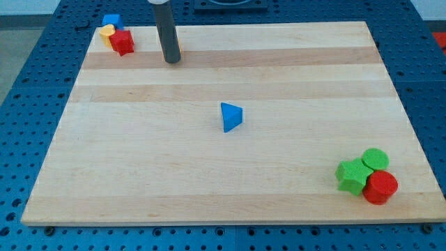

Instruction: Move the yellow hexagon closer to the group of bocks

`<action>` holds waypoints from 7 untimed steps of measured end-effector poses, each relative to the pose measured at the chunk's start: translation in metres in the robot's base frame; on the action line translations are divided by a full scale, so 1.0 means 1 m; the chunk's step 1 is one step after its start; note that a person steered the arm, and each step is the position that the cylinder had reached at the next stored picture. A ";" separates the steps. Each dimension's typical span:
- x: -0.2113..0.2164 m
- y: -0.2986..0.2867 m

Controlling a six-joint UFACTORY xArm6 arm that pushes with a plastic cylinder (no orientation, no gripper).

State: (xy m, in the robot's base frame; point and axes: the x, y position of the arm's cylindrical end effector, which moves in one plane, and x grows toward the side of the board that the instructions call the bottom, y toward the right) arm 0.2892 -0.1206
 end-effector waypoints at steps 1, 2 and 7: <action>-0.018 0.001; -0.041 0.002; -0.070 -0.027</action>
State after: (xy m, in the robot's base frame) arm 0.2190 -0.1480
